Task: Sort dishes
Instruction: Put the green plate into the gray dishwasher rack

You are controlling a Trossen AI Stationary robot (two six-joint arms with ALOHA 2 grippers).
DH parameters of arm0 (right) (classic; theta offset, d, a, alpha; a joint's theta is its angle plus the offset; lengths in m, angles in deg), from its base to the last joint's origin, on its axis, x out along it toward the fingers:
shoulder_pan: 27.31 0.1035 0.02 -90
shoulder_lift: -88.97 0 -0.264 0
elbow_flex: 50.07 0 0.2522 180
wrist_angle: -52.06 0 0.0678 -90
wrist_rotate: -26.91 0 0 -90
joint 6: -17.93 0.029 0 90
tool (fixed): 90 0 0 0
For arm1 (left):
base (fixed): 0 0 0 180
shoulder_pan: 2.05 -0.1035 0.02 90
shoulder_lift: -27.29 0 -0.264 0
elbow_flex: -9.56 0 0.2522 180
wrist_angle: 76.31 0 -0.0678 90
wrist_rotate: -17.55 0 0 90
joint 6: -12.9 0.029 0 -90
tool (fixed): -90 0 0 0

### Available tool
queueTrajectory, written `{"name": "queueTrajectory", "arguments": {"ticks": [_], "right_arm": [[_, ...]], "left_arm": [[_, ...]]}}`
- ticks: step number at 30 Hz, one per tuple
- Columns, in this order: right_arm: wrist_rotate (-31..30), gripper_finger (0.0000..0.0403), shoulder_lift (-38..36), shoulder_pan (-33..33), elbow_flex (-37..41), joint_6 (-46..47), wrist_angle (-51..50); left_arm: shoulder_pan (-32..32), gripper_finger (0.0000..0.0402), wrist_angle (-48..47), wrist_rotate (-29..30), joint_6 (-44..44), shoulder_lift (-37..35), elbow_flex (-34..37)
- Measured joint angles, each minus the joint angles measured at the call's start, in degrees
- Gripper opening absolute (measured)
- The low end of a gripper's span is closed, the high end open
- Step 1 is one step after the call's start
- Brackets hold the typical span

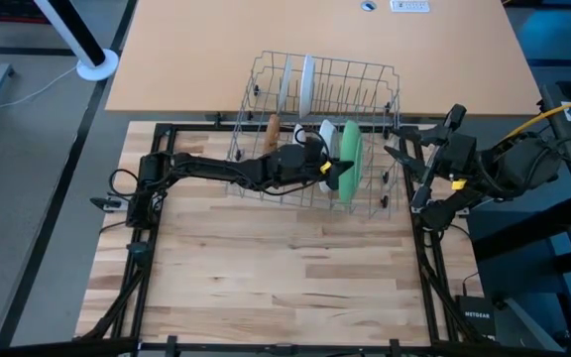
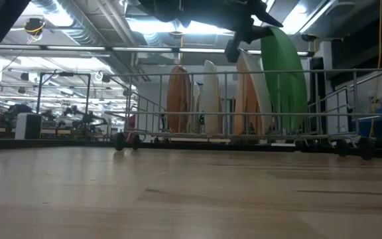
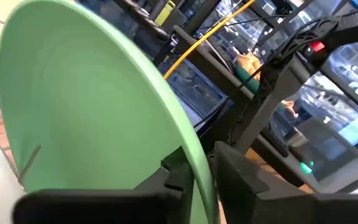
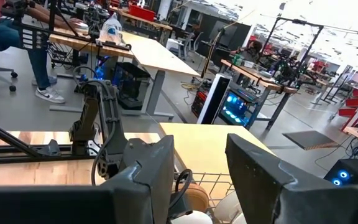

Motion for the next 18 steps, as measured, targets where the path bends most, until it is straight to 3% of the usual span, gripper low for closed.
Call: {"name": "queueTrajectory", "arguments": {"ticks": [10, 18], "right_arm": [[0.0, 0.0152, 0.0, 0.0, 0.0, 4.63, -4.38], [0.0, 0.0152, 0.0, 0.0, 0.0, 6.67, -5.95]], "left_arm": [[-0.3, 0.0118, 0.08, 0.02, 1.67, -0.07, -0.02], [-3.82, 0.0136, 0.88, -0.02, -1.39, -0.33, -0.02]]}}
